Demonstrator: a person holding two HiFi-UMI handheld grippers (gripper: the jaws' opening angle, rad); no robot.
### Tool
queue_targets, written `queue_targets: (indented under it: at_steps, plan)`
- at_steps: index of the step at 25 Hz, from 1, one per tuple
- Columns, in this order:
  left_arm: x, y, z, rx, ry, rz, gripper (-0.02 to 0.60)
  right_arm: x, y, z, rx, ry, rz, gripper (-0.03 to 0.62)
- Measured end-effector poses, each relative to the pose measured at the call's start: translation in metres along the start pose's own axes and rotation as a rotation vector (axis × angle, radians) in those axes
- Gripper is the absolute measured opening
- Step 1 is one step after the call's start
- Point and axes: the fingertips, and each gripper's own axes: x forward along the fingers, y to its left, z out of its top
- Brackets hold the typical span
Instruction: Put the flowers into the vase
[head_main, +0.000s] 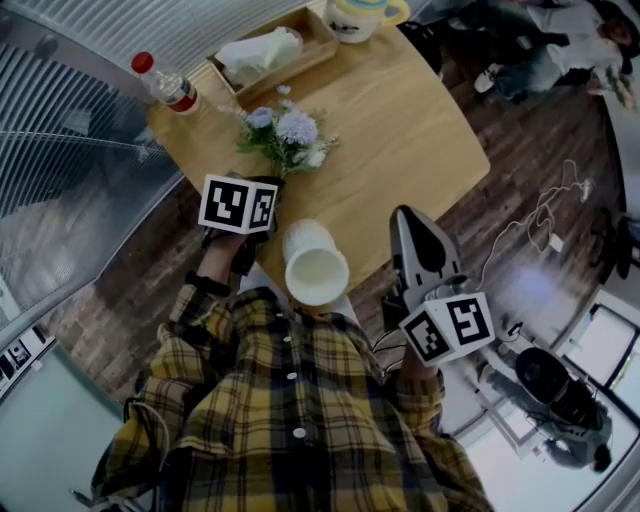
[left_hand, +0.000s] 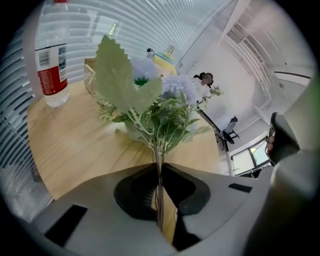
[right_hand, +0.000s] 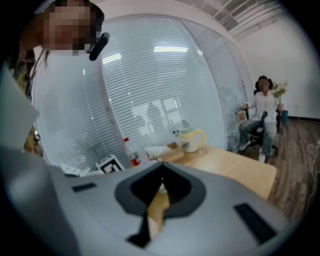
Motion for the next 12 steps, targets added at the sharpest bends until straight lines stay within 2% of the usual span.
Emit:
queue_targets:
  at_steps: [6, 12]
  plan:
    - [-0.009, -0.004, 0.007, -0.001, -0.043, -0.041, 0.025, 0.002, 0.002, 0.001, -0.007, -0.002, 0.01, 0.012]
    - [-0.034, -0.014, 0.025, -0.014, -0.144, -0.092, 0.023, -0.001, 0.003, 0.006, -0.017, -0.017, 0.012, 0.012]
